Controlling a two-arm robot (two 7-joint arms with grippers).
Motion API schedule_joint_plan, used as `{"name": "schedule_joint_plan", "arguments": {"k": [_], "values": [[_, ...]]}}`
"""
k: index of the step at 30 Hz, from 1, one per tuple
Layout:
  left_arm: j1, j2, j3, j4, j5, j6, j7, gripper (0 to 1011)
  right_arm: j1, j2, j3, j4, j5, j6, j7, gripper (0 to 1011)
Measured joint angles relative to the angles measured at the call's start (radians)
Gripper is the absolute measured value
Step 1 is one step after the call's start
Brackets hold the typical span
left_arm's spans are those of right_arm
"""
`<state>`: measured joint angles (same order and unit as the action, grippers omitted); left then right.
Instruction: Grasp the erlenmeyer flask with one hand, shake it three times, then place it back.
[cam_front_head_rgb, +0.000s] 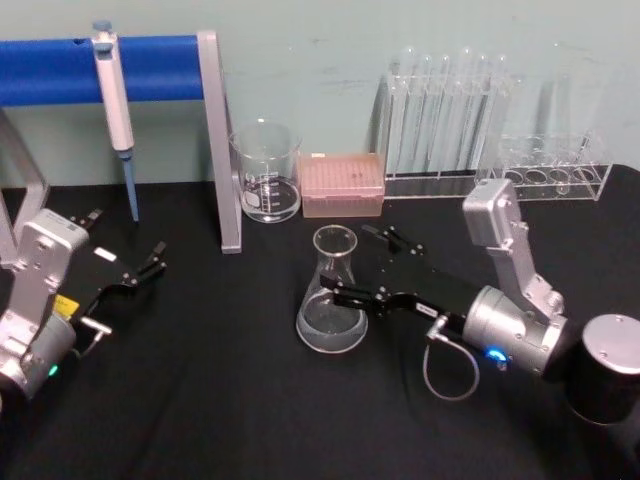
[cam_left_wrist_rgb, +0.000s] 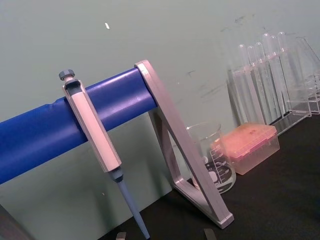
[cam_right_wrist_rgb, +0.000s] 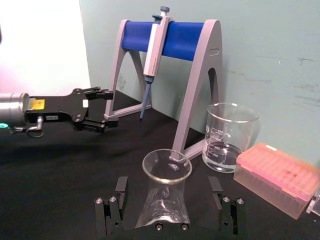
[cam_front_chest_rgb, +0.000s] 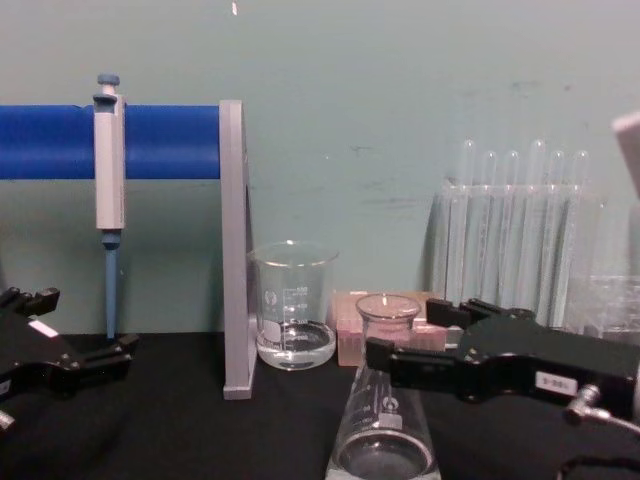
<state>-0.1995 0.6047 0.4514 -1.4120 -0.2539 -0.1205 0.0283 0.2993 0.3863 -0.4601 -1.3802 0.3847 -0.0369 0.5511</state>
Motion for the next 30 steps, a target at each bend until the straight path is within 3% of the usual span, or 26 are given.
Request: {"name": "schedule_joint_plan", "arguments": {"k": [14, 23, 30], "values": [[0.0, 0.0, 0.0, 0.0, 0.0, 0.0, 0.0, 1001, -0.053, 0.085, 0.026, -0.092, 0.041, 0.011, 0.015, 1002], [0.0, 0.0, 0.0, 0.0, 0.0, 0.0, 0.0, 1001, -0.062, 0.09, 0.064, -0.103, 0.046, -0.007, -0.036, 1002], [0.0, 0.0, 0.0, 0.0, 0.0, 0.0, 0.0, 1001, -0.064, 0.053, 0.102, -0.086, 0.021, -0.02, -0.129, 1002]]}}
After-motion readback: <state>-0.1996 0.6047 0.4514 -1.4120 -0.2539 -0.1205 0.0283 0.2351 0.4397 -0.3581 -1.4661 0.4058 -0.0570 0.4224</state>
